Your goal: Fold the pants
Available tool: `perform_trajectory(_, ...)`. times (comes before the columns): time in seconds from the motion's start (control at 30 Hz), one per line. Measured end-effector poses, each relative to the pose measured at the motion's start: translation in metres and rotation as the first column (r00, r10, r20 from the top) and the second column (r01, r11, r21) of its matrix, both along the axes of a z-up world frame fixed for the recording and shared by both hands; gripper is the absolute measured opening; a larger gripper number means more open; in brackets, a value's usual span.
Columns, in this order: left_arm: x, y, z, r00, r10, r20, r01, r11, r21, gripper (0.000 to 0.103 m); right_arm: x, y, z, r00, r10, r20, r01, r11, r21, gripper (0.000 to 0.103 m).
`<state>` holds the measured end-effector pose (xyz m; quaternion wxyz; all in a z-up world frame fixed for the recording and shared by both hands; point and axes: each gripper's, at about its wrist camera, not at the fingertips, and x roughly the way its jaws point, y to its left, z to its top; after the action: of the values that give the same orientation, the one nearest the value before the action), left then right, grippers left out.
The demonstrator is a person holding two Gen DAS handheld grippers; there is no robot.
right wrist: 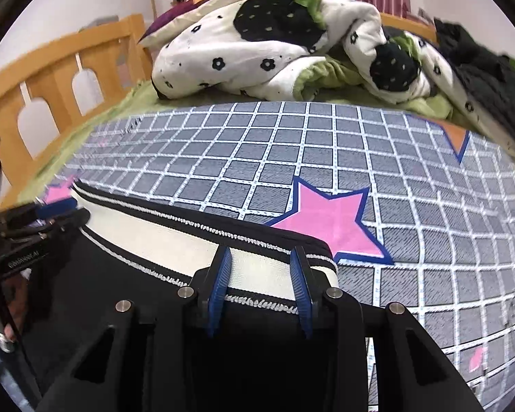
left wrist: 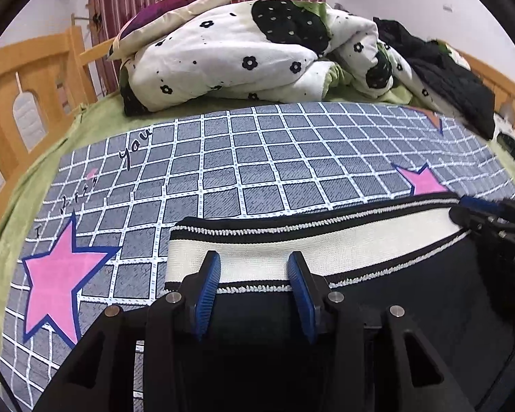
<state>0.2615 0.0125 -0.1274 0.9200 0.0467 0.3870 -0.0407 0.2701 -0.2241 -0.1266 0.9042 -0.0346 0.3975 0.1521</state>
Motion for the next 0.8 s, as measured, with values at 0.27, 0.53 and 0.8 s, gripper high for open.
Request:
perform_trajectory(0.27,-0.003,0.007,0.001,1.000,-0.003,0.005,0.003,0.999,-0.033,0.039,0.003,-0.002,0.000,1.000,0.004,0.000,-0.004,1.000,0.007,0.035)
perform_trajectory(0.53,-0.002,0.008,0.000,1.000,-0.006,0.005,0.006,0.998,-0.061,0.040,0.001,-0.001,0.000,1.000,0.003,0.018,-0.003,1.000,0.005,0.036)
perform_trajectory(0.8,-0.010,0.007,0.003,0.998,0.045,0.040,-0.044,0.999,-0.024,0.040,0.000,-0.003,0.000,1.000,-0.004,0.022,0.003,1.000,0.026,0.036)
